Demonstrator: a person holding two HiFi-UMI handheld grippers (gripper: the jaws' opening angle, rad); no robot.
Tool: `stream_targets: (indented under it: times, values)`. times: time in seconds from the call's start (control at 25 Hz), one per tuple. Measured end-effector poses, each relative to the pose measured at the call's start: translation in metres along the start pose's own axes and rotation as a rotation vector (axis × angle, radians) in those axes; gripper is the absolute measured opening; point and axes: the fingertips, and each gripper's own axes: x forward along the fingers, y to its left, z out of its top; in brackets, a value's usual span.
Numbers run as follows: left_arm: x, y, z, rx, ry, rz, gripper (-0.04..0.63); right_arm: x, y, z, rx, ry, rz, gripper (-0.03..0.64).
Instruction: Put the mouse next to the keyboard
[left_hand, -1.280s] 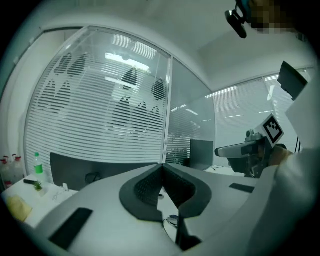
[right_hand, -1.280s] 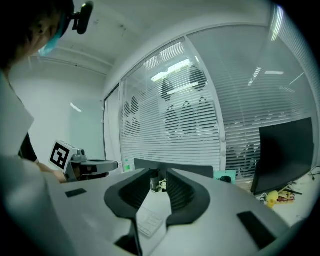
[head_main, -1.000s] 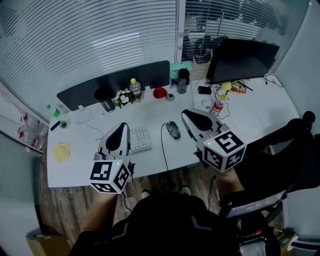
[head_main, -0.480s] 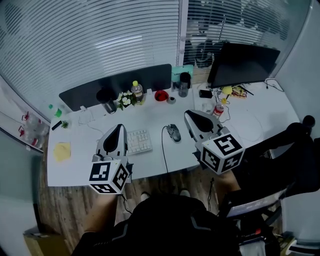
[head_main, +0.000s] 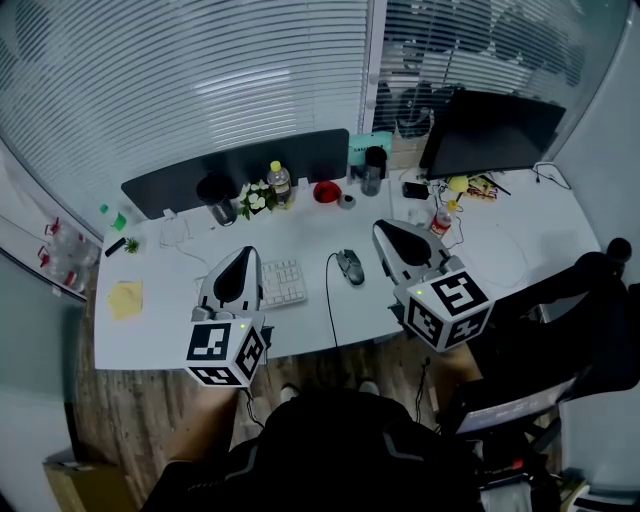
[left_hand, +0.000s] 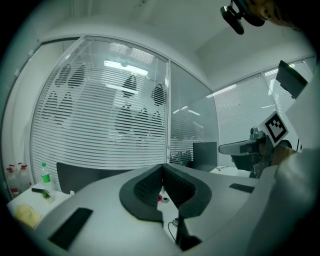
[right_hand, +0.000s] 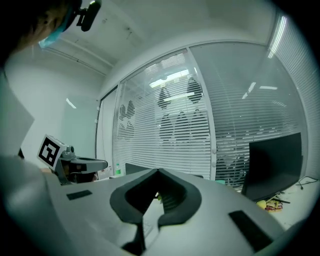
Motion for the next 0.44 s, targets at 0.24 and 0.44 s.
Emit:
stream_targets:
  times: [0.24, 0.44]
  values:
    - [0.0010, -0.0006, 0.0038, 0.017, -0.015, 0.003, 0.029, 0.0034, -0.0036, -0.0025, -0.005, 0.011, -0.013, -0.002]
    - [0.0056, 0.0012, 0.0021, 0.044, -0.021, 0.023, 0.029, 0.0022, -0.0055, -0.0039, 0.000, 0.013, -0.020, -0.002]
